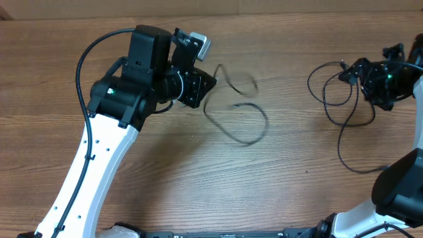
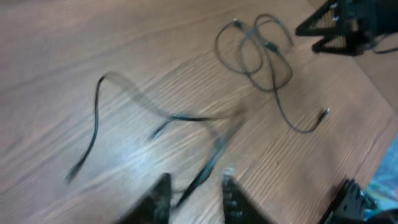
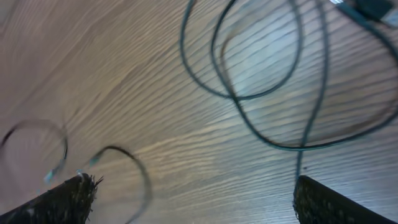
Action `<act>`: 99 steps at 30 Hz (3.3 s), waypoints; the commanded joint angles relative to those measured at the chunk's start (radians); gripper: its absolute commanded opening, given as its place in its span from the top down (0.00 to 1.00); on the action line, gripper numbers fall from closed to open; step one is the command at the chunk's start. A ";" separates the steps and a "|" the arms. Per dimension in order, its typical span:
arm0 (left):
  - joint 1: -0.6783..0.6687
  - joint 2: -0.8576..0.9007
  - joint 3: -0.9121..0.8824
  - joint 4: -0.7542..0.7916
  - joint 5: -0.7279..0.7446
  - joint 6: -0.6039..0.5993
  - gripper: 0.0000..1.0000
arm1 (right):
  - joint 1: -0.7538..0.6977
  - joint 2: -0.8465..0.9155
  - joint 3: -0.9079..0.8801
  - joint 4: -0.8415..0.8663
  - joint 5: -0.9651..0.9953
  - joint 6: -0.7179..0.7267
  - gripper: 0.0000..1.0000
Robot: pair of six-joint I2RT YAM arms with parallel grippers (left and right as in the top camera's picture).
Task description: Untangle cables
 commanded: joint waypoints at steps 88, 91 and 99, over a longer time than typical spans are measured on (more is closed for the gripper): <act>0.173 0.005 0.001 -0.249 -0.425 -0.204 0.62 | 0.053 -0.001 0.553 -0.023 0.614 0.156 0.96; 0.172 0.005 0.001 -0.250 -0.425 -0.208 0.62 | 0.031 0.003 0.526 -0.020 0.614 0.156 0.96; 0.171 0.005 0.001 -0.250 -0.414 -0.211 0.62 | 0.016 0.003 0.453 0.006 0.545 0.155 0.31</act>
